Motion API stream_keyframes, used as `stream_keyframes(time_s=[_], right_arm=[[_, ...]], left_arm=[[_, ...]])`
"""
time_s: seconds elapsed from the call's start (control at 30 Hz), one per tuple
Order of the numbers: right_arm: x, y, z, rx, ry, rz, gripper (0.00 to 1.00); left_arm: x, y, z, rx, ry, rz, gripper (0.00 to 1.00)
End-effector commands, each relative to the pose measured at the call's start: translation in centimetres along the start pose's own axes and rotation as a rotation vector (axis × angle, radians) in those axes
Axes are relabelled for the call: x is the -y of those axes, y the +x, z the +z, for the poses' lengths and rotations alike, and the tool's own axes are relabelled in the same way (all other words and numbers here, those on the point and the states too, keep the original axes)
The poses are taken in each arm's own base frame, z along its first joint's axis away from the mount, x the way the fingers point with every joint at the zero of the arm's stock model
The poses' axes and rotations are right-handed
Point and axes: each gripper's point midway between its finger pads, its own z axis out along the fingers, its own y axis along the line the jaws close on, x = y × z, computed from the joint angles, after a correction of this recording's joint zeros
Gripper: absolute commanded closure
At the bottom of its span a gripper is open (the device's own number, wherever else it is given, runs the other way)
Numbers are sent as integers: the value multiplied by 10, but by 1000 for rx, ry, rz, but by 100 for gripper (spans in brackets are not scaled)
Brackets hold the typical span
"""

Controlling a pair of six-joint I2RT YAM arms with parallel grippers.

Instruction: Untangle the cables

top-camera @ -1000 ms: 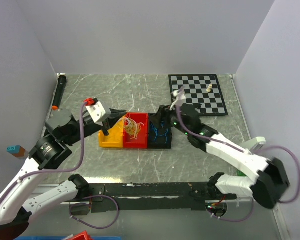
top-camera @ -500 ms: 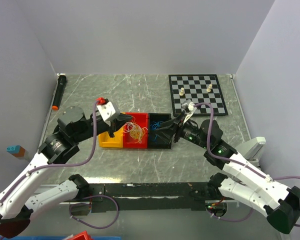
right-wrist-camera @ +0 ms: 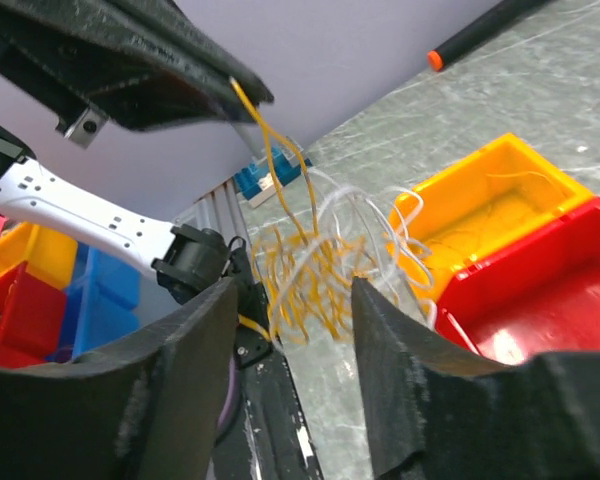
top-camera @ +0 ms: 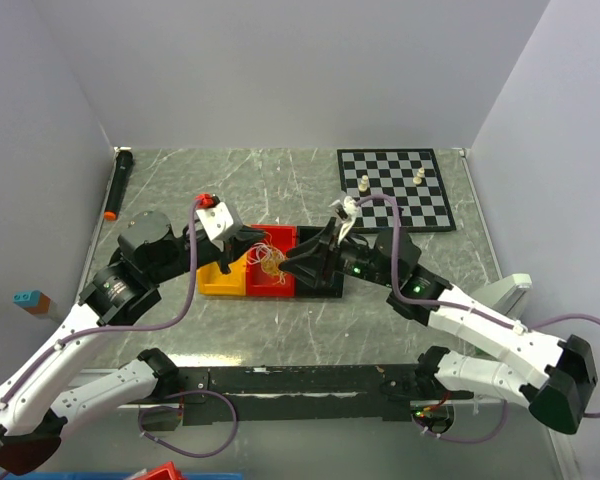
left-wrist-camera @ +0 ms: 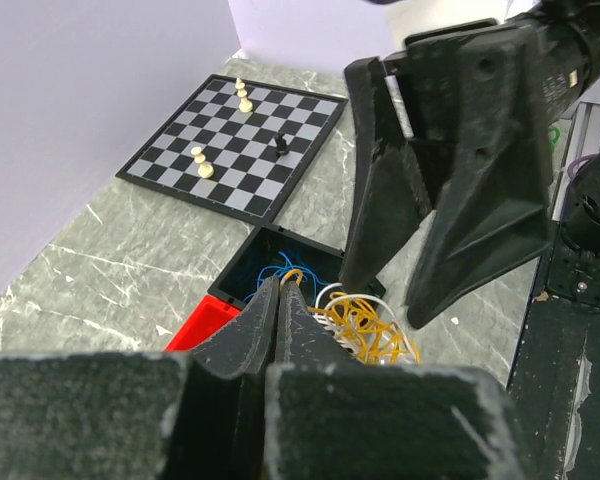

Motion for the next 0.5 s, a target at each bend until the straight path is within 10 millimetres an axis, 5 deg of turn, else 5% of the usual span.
stream_keyframes(time_s=[0.0,0.3,0.47], right_arm=[[-16,-32,14,74,-48,-20,49],[3,-11,13,41,34,25,99],[17,8,1,19,100,44,100]], left_arm=[[-2,-22,0,71,0,25,99],[-5,-31,-6,94,-22,57,99],[-6,-40,-11,110,-27,89,99]])
